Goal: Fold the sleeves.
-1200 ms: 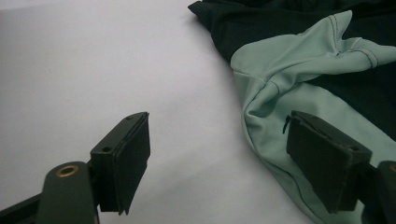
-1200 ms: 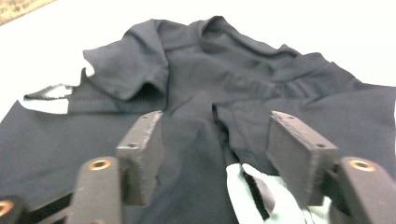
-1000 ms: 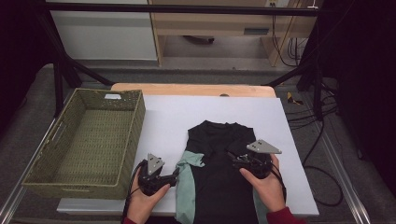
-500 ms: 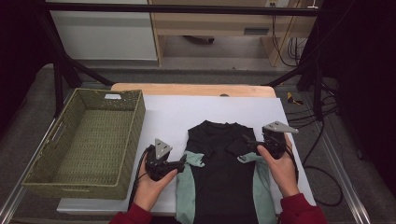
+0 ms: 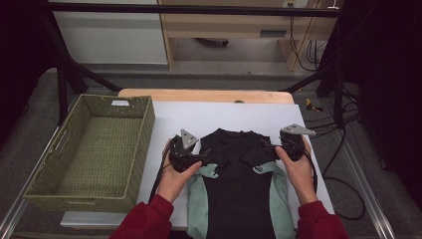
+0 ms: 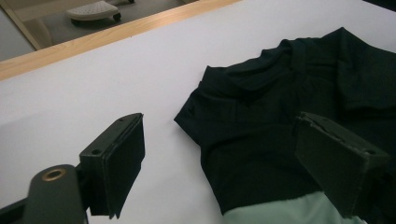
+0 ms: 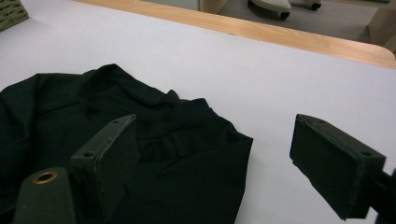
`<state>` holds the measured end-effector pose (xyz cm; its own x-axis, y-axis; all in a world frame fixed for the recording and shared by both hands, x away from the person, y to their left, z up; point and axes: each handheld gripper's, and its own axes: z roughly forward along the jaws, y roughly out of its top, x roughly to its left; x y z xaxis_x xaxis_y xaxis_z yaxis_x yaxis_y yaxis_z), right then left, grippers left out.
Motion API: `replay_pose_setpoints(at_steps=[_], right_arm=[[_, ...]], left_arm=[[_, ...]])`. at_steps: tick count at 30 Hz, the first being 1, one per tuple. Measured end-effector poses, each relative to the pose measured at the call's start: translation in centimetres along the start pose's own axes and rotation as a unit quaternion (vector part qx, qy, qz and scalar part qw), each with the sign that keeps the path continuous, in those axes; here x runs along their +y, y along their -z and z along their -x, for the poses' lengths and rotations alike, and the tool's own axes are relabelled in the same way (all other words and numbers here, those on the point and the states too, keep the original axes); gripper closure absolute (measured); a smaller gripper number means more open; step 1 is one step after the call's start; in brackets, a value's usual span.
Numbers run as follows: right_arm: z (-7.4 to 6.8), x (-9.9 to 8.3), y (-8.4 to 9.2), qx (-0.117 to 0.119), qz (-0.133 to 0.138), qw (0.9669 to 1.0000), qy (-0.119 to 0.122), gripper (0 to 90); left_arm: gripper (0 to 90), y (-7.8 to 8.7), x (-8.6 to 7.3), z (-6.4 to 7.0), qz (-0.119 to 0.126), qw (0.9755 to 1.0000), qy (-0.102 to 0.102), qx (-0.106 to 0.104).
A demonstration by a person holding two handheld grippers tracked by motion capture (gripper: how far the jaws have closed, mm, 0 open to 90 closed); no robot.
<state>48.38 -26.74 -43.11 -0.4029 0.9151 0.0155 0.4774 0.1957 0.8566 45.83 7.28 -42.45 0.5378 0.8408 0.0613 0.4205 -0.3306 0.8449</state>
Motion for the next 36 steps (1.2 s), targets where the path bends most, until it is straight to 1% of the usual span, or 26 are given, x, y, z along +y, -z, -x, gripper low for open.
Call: replay_pose_setpoints(at_steps=[1,2,4,5,7,9,12,13,14,19,22,24,26,27,29,32,34,36], right_arm=[[0.2,0.1,-0.1,0.001,0.0,1.0,0.002,15.6],[0.3,0.2,-0.2,0.004,-0.001,1.0,0.0,15.5],[0.7,0.4,-0.4,0.005,-0.002,1.0,0.0,15.6],[0.8,0.4,-0.6,0.006,-0.001,1.0,-0.006,16.4],[1.1,0.2,-0.7,0.008,0.0,0.9999,-0.015,17.4],[1.2,-0.2,-0.8,0.01,-0.002,0.9997,-0.022,18.7],[1.4,-0.8,-1.0,0.01,-0.007,0.9998,-0.018,19.7],[1.4,-0.9,-1.0,0.011,-0.011,0.9997,-0.019,19.7],[1.5,-1.1,-1.1,0.011,-0.013,0.9996,-0.021,20.0],[1.7,-1.6,-1.2,0.013,-0.016,0.9996,-0.021,21.8],[2.0,-2.1,-1.4,0.015,-0.024,0.9993,-0.025,22.4],[2.2,-2.4,-1.6,0.018,-0.028,0.9991,-0.028,22.7],[2.3,-2.5,-1.8,0.016,-0.031,0.9991,-0.026,23.0],[2.3,-2.6,-1.8,0.016,-0.033,0.9989,-0.029,23.2],[2.4,-2.7,-2.0,0.014,-0.035,0.999,-0.026,23.7],[2.4,-2.9,-2.2,0.013,-0.037,0.999,-0.023,24.9],[2.5,-3.0,-2.4,0.013,-0.039,0.9989,-0.023,26.4],[2.5,-3.1,-2.6,0.011,-0.038,0.999,-0.019,30.4]], left_arm=[[16.3,0.0,0.0,0.0,0.0,1.0,0.0,0.0],[16.3,-0.4,0.2,-0.3,0.0,1.0,0.005,0.0],[16.1,-0.8,0.4,-0.5,-0.002,1.0,0.005,0.006],[16.3,-0.9,0.4,-0.7,0.003,0.9999,0.007,0.011],[17.0,-1.2,0.4,-0.9,0.007,0.9998,0.003,0.02],[17.1,-1.4,0.4,-1.1,0.007,0.9997,0.003,0.022],[16.8,-1.9,0.3,-1.3,0.0,0.9998,0.006,0.018],[16.7,-2.3,0.1,-1.5,-0.009,0.9998,0.013,0.012],[16.6,-2.5,0.1,-1.6,-0.014,0.9997,0.016,0.01],[16.6,-3.5,-0.3,-1.9,-0.033,0.999,0.029,0.006],[17.0,-3.9,-0.5,-2.0,-0.038,0.9989,0.027,0.006],[17.1,-4.4,-0.7,-2.0,-0.05,0.9986,0.02,0.003],[17.0,-4.6,-0.8,-2.1,-0.054,0.9983,0.023,0.002],[17.0,-4.7,-0.9,-2.1,-0.056,0.9981,0.023,0.002],[17.0,-4.8,-0.9,-2.2,-0.057,0.998,0.027,0.002],[17.3,-5.0,-1.0,-2.3,-0.062,0.9977,0.028,0.001],[17.5,-5.1,-1.1,-2.3,-0.066,0.9974,0.028,-0.005],[19.7,-5.2,-1.2,-2.2,-0.067,0.9974,0.025,-0.012]])
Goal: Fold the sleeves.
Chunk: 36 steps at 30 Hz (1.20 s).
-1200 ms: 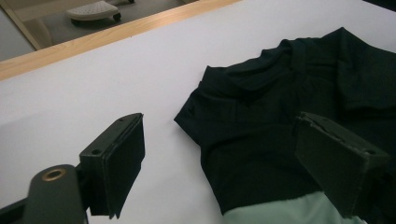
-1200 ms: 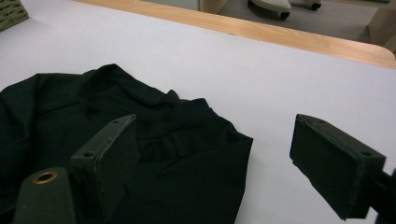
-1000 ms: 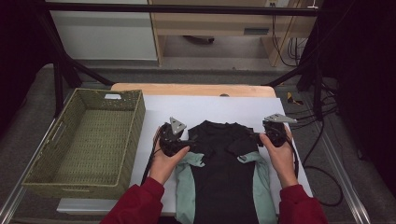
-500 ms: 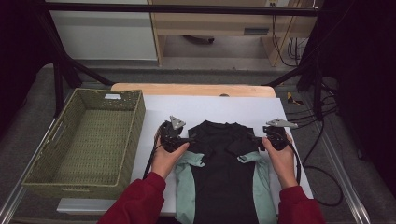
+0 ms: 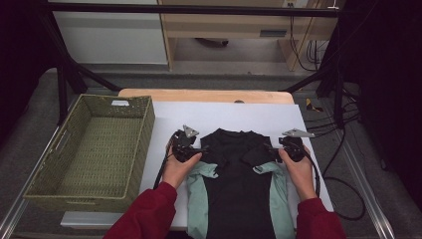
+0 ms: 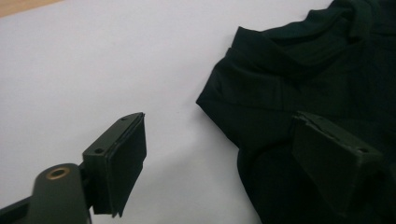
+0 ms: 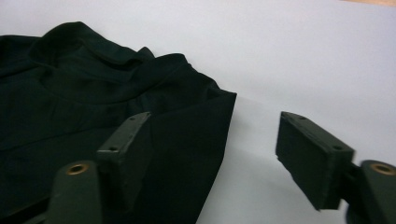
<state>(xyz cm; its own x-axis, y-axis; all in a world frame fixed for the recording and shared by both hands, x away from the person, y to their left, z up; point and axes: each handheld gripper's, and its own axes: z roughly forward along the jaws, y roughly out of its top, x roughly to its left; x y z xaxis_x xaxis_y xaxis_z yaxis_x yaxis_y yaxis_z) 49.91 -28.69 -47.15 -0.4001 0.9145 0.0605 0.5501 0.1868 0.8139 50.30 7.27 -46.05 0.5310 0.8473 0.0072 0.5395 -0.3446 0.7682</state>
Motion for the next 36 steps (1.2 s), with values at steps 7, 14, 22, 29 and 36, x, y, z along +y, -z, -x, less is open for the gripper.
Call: replay_pose_setpoints(at_steps=[7,14,22,29,36], right_arm=[[-0.1,0.0,-0.2,-0.002,-0.001,1.0,-0.006,33.4],[-0.3,-0.3,-1.0,0.0,-0.017,0.9998,-0.004,38.8],[-0.9,-0.5,-1.9,0.009,-0.037,0.9993,0.006,41.3],[-0.8,-0.6,-1.9,0.008,-0.038,0.9993,0.001,41.7],[-1.2,-0.4,-1.8,-0.002,-0.044,0.999,0.008,43.1]], left_arm=[[20.4,-0.1,0.0,0.4,-0.002,1.0,-0.007,0.0],[21.6,-1.0,-0.5,0.5,-0.021,0.9997,-0.014,0.003],[21.8,-2.0,-1.2,0.5,-0.025,0.9997,-0.007,-0.003],[24.6,-2.4,-1.3,0.3,-0.012,0.9998,-0.005,-0.017],[29.9,-2.2,-0.9,0.6,-0.012,0.9996,0.005,-0.024]])
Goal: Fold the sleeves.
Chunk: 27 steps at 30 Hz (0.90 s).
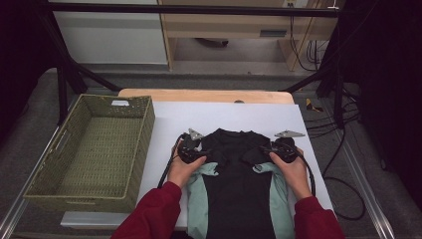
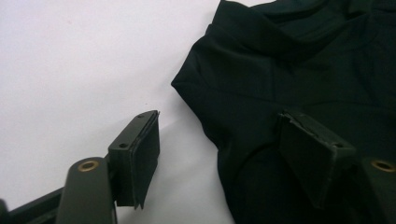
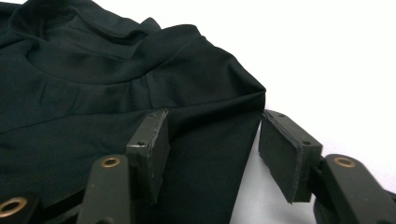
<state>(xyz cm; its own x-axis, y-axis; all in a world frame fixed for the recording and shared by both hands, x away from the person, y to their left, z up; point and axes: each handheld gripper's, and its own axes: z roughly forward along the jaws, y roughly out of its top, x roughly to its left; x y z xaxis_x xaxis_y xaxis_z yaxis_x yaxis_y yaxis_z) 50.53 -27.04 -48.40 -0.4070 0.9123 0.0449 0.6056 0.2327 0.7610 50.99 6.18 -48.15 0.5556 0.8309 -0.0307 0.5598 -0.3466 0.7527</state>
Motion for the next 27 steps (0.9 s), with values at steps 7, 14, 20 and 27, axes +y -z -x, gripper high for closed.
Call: replay_pose_setpoints(at_steps=[7,14,20,27], right_arm=[[0.1,0.3,-0.6,-0.002,0.0,1.0,-0.009,42.3],[-0.2,0.7,-0.7,0.006,-0.012,0.9998,0.011,56.5],[-0.6,0.8,-0.6,0.04,-0.016,0.999,0.011,80.6],[-1.1,0.9,-0.2,0.039,-0.011,0.9989,0.022,85.9]], left_arm=[[28.5,-0.3,0.0,-0.1,-0.004,1.0,0.003,0.006],[44.3,-0.4,0.2,0.6,-0.002,0.9999,-0.008,-0.011],[65.5,-0.3,0.2,0.9,-0.003,0.9993,-0.011,-0.035],[83.4,-0.2,0.2,1.3,-0.002,0.9989,-0.015,-0.045]])
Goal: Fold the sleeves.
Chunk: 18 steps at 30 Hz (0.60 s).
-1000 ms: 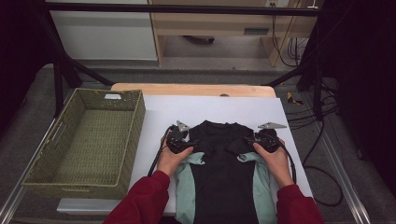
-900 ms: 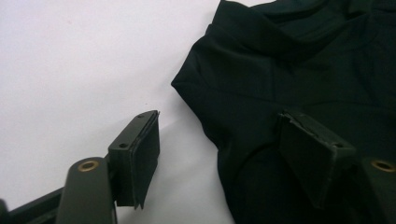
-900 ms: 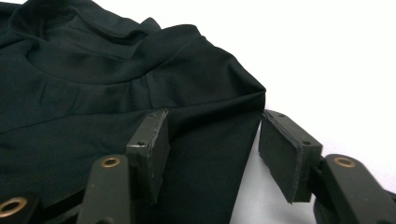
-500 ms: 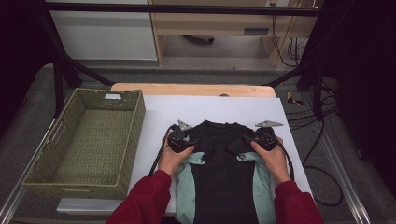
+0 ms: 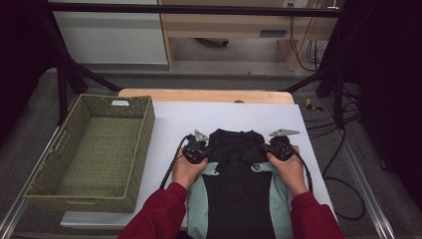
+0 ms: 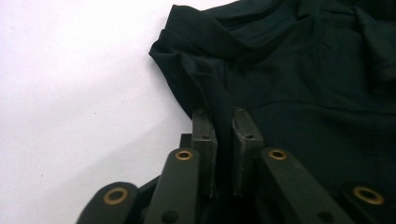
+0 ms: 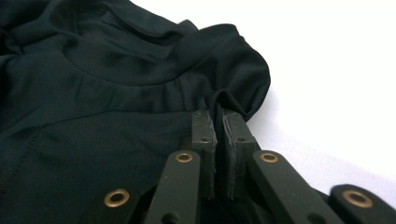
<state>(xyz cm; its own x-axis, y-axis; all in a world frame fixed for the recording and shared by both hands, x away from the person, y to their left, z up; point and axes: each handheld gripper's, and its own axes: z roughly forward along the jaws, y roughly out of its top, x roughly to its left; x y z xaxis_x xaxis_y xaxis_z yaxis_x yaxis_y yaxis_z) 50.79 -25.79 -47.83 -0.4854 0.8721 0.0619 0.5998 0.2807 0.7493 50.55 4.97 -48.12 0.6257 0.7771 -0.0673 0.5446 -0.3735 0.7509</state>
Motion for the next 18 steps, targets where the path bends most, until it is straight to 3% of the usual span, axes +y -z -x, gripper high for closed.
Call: replay_pose_setpoints(at_steps=[7,11,18], right_arm=[[-0.6,0.8,1.5,-0.005,0.026,0.9994,0.02,86.3],[-0.8,1.4,2.6,-0.005,0.049,0.9985,0.023,86.4],[-0.8,2.4,4.7,-0.013,0.091,0.9955,0.021,86.6]], left_arm=[[85.8,1.0,0.5,-0.1,0.02,0.9997,-0.004,0.015],[86.0,2.0,1.0,0.3,0.037,0.9988,-0.018,0.028],[86.3,3.5,2.3,0.7,0.062,0.9973,-0.019,0.035]])
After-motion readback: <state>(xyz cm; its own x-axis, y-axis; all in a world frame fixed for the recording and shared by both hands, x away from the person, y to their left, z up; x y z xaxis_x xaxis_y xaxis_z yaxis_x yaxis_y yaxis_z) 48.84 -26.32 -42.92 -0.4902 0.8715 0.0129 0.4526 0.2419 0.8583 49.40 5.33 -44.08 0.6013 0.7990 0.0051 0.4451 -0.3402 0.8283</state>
